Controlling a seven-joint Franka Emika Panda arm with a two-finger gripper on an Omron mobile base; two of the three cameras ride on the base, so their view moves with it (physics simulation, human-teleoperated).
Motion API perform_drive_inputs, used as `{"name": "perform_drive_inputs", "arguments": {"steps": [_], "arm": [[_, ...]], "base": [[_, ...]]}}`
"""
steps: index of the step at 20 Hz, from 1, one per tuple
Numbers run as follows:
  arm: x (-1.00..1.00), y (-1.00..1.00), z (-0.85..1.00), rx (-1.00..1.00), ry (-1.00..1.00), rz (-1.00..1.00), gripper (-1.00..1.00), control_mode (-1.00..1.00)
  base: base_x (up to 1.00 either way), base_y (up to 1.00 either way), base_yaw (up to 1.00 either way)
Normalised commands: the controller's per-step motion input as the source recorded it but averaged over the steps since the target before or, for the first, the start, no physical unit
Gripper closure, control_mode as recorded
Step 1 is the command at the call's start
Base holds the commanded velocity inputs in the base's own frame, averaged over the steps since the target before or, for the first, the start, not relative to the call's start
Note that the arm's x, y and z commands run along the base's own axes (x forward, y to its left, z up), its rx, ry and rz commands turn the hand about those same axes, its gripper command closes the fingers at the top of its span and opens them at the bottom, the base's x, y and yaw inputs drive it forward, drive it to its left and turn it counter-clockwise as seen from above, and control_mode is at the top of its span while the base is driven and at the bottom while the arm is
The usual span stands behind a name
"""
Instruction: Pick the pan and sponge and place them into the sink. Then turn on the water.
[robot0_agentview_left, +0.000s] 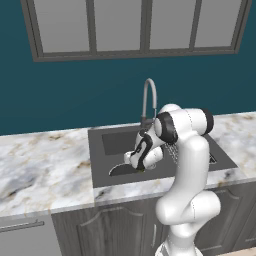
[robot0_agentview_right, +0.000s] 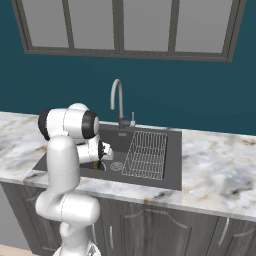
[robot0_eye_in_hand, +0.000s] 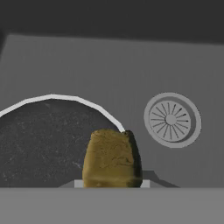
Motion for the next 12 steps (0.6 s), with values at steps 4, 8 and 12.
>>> {"name": "perform_drive_inputs", "arguments": {"steps": [4, 8, 12], "arm": [[0.38, 0.01, -0.31, -0.01, 0.04, 0.08, 1.00, -1.00], [0.42, 0.00, -0.32, -0.01, 0.03, 0.08, 1.00, -1.00], [0.41, 0.00, -0.28, 0.00, 0.02, 0.08, -1.00, -1.00]], "base": [[0.00, 0.00, 0.00], [0.00, 0.00, 0.00], [0.00, 0.00, 0.00]]}}
